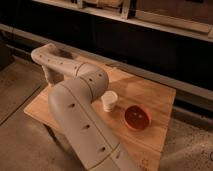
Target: Place the pepper in the ceramic bowl
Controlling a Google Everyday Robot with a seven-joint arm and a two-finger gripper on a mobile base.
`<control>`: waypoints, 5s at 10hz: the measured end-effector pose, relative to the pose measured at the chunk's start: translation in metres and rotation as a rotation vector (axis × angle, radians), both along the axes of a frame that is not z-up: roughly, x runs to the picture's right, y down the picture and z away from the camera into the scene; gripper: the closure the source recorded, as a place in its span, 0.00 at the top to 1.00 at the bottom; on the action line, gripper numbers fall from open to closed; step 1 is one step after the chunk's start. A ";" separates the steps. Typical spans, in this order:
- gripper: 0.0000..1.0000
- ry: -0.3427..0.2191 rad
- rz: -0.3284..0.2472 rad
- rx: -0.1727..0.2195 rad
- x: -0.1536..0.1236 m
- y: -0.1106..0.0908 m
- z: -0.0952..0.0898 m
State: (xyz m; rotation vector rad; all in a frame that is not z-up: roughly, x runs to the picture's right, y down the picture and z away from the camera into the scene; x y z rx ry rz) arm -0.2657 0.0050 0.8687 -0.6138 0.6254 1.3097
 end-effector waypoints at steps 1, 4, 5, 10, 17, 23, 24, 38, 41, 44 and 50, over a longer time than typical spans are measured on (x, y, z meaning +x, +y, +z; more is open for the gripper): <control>0.00 0.004 -0.022 0.013 0.006 -0.008 -0.016; 0.00 0.030 -0.070 0.041 0.028 -0.020 -0.047; 0.00 0.047 -0.075 0.046 0.038 -0.023 -0.056; 0.00 0.133 -0.055 0.067 0.096 -0.031 -0.083; 0.00 0.215 0.019 0.116 0.167 -0.048 -0.119; 0.00 0.228 0.115 0.119 0.214 -0.047 -0.134; 0.00 0.234 0.124 0.119 0.221 -0.047 -0.136; 0.00 0.367 0.277 0.125 0.362 0.023 -0.188; 0.00 0.383 0.296 0.116 0.381 0.042 -0.195; 0.00 0.411 0.304 0.092 0.400 0.067 -0.193; 0.00 0.402 0.348 0.013 0.414 0.116 -0.163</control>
